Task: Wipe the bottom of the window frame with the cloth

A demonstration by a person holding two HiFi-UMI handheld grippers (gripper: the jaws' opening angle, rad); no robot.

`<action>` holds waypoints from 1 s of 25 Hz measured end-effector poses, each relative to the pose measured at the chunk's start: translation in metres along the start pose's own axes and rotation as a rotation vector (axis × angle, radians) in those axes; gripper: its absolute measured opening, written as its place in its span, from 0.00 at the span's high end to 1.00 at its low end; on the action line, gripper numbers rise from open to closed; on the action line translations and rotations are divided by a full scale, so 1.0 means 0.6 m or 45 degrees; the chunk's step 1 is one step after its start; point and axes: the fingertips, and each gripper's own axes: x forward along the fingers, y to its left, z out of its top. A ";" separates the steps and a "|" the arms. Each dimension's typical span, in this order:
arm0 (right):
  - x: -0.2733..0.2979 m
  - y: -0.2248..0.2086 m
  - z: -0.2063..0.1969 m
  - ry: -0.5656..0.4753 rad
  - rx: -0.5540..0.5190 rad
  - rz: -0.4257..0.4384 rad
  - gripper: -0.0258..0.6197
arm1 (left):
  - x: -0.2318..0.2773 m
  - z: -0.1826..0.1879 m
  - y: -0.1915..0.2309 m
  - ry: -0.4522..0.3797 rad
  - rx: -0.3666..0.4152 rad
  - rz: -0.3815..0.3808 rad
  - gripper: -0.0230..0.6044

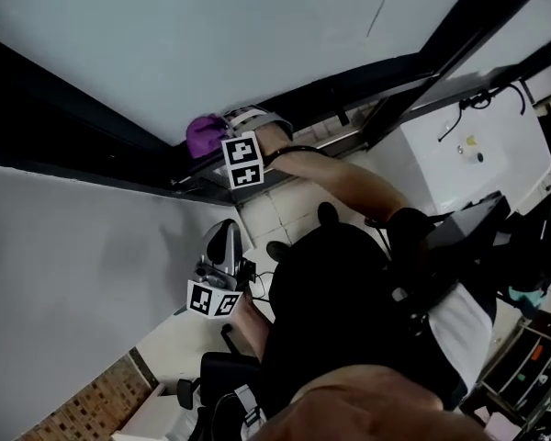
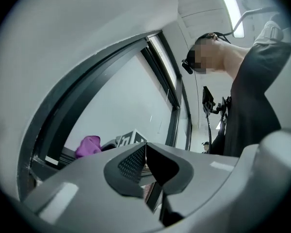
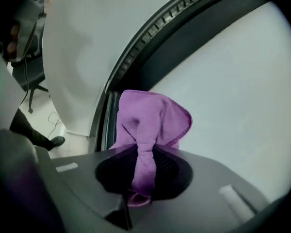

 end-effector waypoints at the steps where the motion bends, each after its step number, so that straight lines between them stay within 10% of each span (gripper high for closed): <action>1: -0.013 -0.007 -0.045 0.077 -0.018 -0.022 0.87 | 0.009 -0.002 -0.004 0.007 -0.004 -0.027 0.96; 8: -0.089 -0.028 -0.275 0.596 -0.203 -0.043 0.87 | 0.053 -0.031 -0.028 0.055 -0.052 -0.161 0.96; 12: -0.129 -0.024 -0.279 0.586 -0.137 0.097 0.86 | 0.060 -0.031 -0.045 0.053 -0.042 -0.175 0.96; 18: -0.205 -0.115 -0.294 0.598 -0.209 -0.004 0.86 | 0.065 -0.024 -0.038 0.024 -0.050 -0.127 0.96; 25: -0.164 -0.038 -0.348 0.770 -0.438 0.156 0.88 | 0.077 -0.027 -0.055 0.028 -0.054 -0.161 0.96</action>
